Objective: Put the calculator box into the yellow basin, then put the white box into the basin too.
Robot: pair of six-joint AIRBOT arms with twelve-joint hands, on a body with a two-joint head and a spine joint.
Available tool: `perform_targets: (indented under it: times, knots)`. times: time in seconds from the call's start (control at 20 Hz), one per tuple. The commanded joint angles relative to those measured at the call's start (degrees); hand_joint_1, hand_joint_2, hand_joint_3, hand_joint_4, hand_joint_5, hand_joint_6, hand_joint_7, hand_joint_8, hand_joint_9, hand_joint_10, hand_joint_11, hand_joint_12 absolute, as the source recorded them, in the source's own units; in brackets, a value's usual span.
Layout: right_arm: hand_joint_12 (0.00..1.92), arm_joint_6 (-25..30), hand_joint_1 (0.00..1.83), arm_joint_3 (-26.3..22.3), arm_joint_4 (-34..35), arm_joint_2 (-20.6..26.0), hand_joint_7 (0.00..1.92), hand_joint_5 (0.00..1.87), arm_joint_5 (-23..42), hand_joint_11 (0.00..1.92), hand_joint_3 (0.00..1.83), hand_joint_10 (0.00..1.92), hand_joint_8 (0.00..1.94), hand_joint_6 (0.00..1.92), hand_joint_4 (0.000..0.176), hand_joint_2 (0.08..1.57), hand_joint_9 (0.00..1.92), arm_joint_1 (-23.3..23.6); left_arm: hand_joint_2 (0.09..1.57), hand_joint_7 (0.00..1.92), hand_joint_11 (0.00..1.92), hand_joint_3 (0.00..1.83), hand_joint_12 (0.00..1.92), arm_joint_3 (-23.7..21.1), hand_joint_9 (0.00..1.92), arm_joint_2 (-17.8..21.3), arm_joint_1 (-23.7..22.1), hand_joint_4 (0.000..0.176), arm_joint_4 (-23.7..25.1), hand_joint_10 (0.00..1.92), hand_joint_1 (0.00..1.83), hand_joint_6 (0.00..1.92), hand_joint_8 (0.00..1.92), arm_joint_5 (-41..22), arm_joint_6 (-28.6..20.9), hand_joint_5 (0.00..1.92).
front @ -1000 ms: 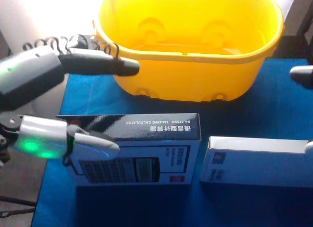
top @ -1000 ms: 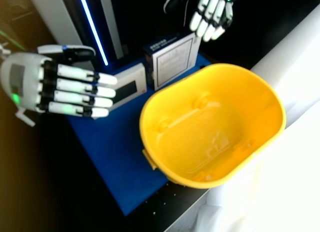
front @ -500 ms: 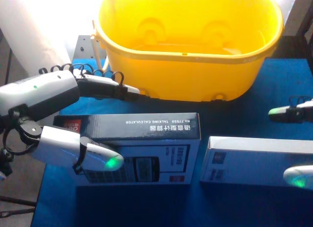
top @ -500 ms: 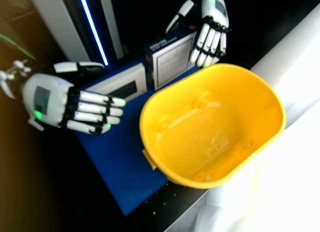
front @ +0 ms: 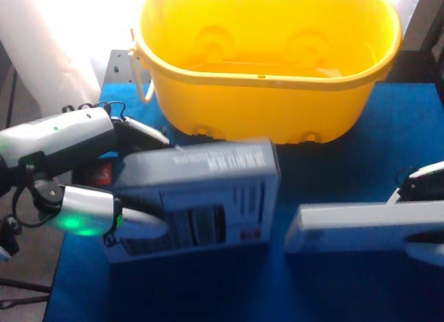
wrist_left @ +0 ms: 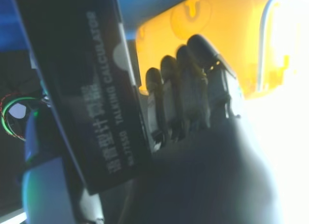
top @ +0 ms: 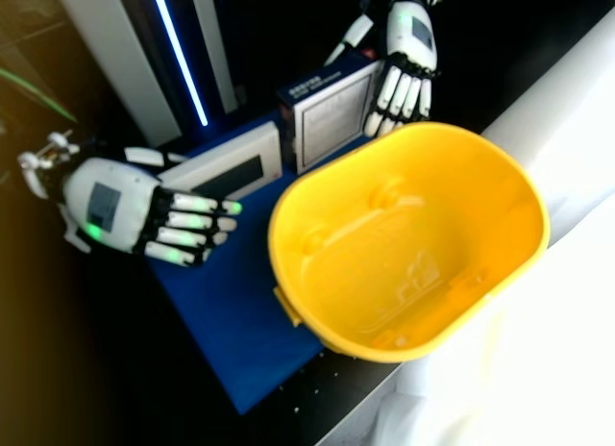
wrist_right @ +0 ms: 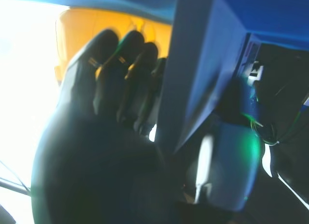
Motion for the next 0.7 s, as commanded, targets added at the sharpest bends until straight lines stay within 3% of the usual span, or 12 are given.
perform_targets:
  times: [0.0, 0.1, 0.3, 0.35, 0.4, 0.45, 0.5, 0.55, 0.65]
  knots:
    - [1.88, 0.17, 1.34, 0.19, -0.29, 0.05, 0.74, 0.93, -6.53, 0.85, 0.01, 1.6, 1.37, 0.88, 0.0, 1.18, 0.8, 0.84, 1.18, 0.86, 0.79, 0.0, 1.6, -0.01, 0.84, 0.21, 0.18, 0.0, -0.45, 1.39, 1.35, 1.11, 1.16, -7.84, -1.31, 0.78]
    - [1.68, 0.53, 1.36, 0.11, -0.51, 0.09, 0.81, 0.97, -8.97, 0.75, 0.0, 1.44, 1.17, 0.98, 0.0, 1.16, 0.8, 0.98, 1.17, 0.86, 0.74, 0.0, 1.54, -0.2, 0.85, 1.09, 0.99, 0.0, -1.12, 1.39, 1.36, 1.18, 1.18, -12.81, -3.32, 0.77]
    - [1.66, 2.26, 1.36, -0.45, -0.77, 0.43, 0.89, 0.93, -14.32, 0.64, 0.0, 1.35, 1.21, 1.01, 0.0, 1.15, 0.79, 0.98, 1.19, 0.83, 0.77, 0.0, 1.45, -1.63, 0.83, 3.31, 1.95, 0.0, -3.45, 1.38, 1.35, 1.3, 1.23, -23.61, -3.3, 0.69]
    - [1.63, 2.27, 1.25, -0.53, -0.75, 0.5, 0.9, 0.98, -14.86, 0.6, 0.0, 1.24, 1.24, 0.94, 0.0, 1.14, 0.79, 0.98, 1.17, 0.88, 0.76, 0.0, 1.39, -1.9, 0.86, 3.62, 1.95, 0.0, -3.76, 1.3, 1.36, 1.24, 1.16, -26.26, -3.28, 0.74]
    - [1.6, 2.27, 1.22, -0.53, -0.73, 0.51, 0.9, 0.99, -15.01, 0.6, 0.0, 1.16, 1.2, 0.95, 0.0, 1.14, 0.8, 0.98, 1.16, 0.91, 0.77, 0.0, 1.35, -2.21, 0.89, 3.99, 1.95, 0.0, -4.31, 1.26, 1.36, 1.22, 1.13, -29.5, -3.21, 0.75]
    - [1.61, 2.27, 1.22, -0.52, -0.63, 0.51, 0.94, 0.97, -15.01, 0.69, 0.0, 1.15, 1.16, 0.97, 0.0, 1.13, 0.86, 0.98, 1.15, 0.89, 0.75, 0.0, 1.59, -2.35, 0.91, 4.16, 1.95, 0.0, -4.53, 1.16, 1.46, 1.19, 1.09, -31.57, -3.18, 0.73]
    - [1.62, 2.27, 1.22, -0.51, -0.4, 0.44, 0.94, 0.98, -15.0, 0.7, 0.0, 1.15, 1.16, 0.97, 0.0, 1.13, 0.86, 0.97, 1.16, 0.89, 0.73, 0.0, 1.41, -2.49, 0.89, 4.35, 1.86, 0.0, -4.85, 1.26, 1.38, 1.25, 1.11, -34.32, -2.98, 0.72]
    - [1.65, 2.26, 1.34, -0.51, -0.07, 0.35, 0.96, 0.95, -14.99, 0.68, 0.0, 1.29, 1.1, 0.96, 0.0, 1.13, 0.84, 0.94, 1.15, 0.94, 0.77, 0.0, 1.42, -2.57, 0.94, 4.46, 1.58, 0.0, -5.1, 1.28, 1.38, 1.13, 1.08, -36.62, -2.63, 0.76]
    - [1.62, 2.25, 1.23, -0.48, 0.3, 0.29, 0.98, 0.97, -14.95, 0.72, 0.0, 1.14, 1.1, 0.96, 0.0, 1.12, 0.88, 0.79, 1.17, 0.91, 0.81, 0.0, 1.38, -2.49, 0.89, 4.47, 0.14, 0.0, -5.75, 1.3, 1.36, 1.19, 1.12, -41.16, -1.37, 0.72]
